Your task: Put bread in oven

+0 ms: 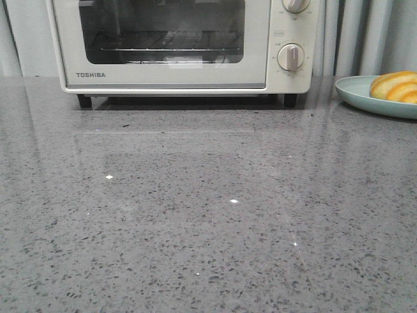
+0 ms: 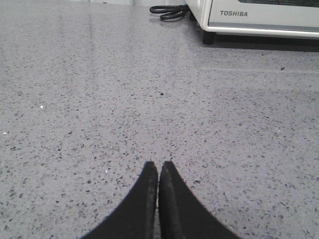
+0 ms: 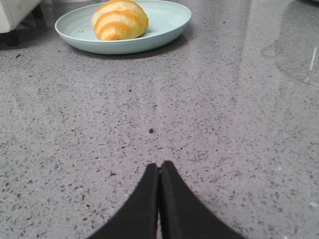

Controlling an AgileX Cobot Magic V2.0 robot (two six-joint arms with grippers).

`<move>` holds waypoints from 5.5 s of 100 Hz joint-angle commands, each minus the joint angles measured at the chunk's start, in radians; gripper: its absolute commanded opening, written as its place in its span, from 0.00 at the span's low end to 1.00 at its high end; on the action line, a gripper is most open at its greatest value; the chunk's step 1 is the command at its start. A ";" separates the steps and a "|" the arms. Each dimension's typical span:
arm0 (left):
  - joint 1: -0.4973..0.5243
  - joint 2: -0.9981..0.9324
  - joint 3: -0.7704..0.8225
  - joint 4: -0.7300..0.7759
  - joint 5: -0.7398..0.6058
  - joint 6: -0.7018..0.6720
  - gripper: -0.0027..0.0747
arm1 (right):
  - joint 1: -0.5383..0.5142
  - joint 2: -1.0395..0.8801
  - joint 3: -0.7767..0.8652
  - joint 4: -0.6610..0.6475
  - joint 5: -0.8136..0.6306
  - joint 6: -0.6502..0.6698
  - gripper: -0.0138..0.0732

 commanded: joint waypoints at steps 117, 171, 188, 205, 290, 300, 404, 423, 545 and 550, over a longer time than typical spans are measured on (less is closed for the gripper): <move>0.004 -0.027 0.023 -0.636 -0.258 -0.008 0.01 | -0.007 -0.022 0.026 0.235 -0.607 0.034 0.10; 0.004 0.034 -0.151 -0.738 -0.143 0.186 0.01 | -0.007 0.018 -0.179 0.340 -0.250 0.030 0.10; -0.001 0.272 -0.368 -0.723 -0.039 0.491 0.01 | 0.011 0.156 -0.338 0.219 -0.125 0.029 0.10; -0.096 0.488 -0.525 -0.720 -0.113 0.571 0.01 | 0.051 0.295 -0.420 0.171 -0.111 0.026 0.10; -0.383 1.416 -1.281 -0.743 -0.186 0.711 0.01 | 0.163 0.388 -0.446 0.106 -0.108 0.021 0.10; -0.402 1.461 -1.319 -0.743 -0.188 0.711 0.01 | 0.163 0.388 -0.446 0.100 -0.108 0.021 0.10; -0.418 1.543 -1.336 -0.652 -0.115 0.711 0.01 | 0.163 0.388 -0.446 0.100 -0.057 0.021 0.10; -0.418 1.543 -1.335 -0.607 -0.026 0.707 0.01 | 0.163 0.388 -0.446 0.100 -0.061 0.021 0.10; -0.418 1.411 -0.933 -0.656 0.060 0.699 0.01 | 0.163 0.560 -0.722 0.100 0.009 0.021 0.10; -0.418 1.410 -0.933 -0.656 0.071 0.699 0.01 | 0.163 0.616 -0.758 0.100 0.043 0.021 0.10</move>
